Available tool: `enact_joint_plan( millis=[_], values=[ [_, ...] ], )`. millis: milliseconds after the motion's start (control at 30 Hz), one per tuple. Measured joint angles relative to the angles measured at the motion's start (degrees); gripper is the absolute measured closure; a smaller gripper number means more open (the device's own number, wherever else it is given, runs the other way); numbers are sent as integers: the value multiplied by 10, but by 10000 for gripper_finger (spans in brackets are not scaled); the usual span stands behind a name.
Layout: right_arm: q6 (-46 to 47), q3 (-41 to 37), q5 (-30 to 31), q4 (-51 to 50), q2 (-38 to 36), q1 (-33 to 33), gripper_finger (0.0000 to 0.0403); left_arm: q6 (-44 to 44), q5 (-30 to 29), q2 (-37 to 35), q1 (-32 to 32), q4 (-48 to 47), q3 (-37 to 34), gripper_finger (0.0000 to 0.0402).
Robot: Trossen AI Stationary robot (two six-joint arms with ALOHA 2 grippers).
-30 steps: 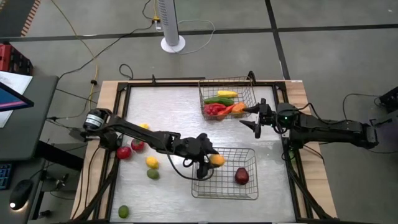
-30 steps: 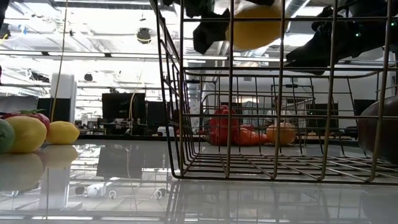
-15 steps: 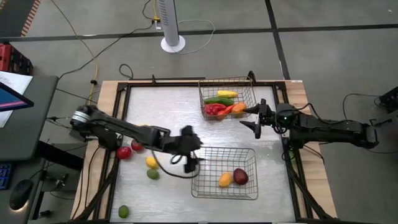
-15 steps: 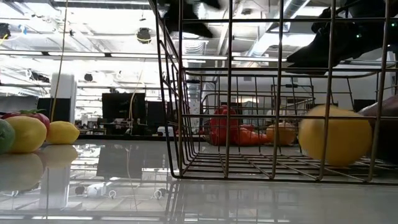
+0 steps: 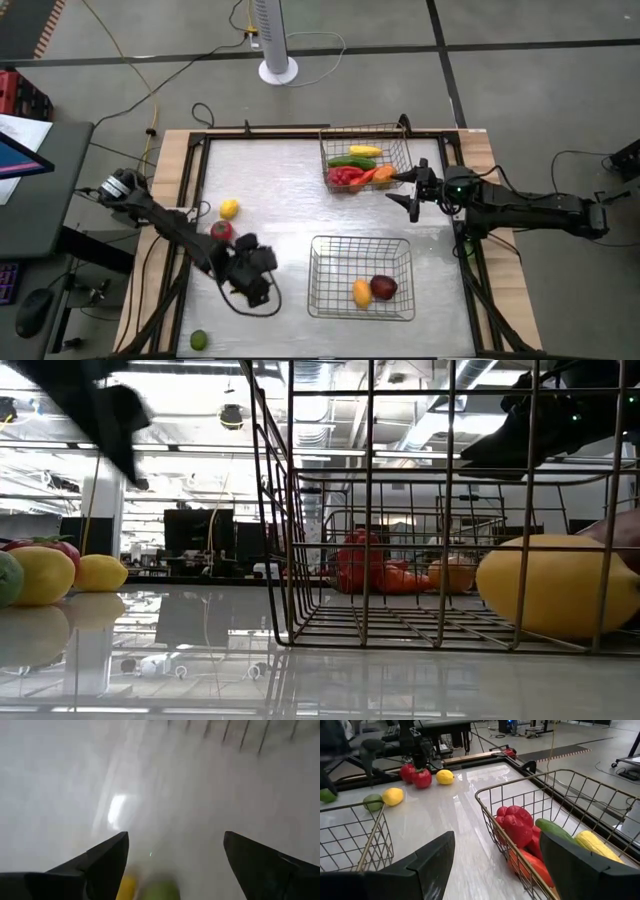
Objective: Sort produce into baskets
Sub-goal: Put the top green lime into the bottom wire basket
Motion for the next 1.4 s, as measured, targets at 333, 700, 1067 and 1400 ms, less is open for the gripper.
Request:
enact_joint_plan(
  millis=[333, 700, 1067, 1400],
  values=[
    [4, 0, 0, 4, 0, 0, 88, -92, 17, -1, -64, -40, -26, 115],
    [4, 0, 2, 0, 0, -3, 88, -6, 3, 62, -133, -26, -26, 120],
    [6, 0, 2, 0, 0, -3, 88, 66, -16, 131, -135, -70, -26, 120],
    [6, 0, 2, 2, 0, -3, 88, 63, -11, 134, -135, -101, -26, 161]
  ],
)
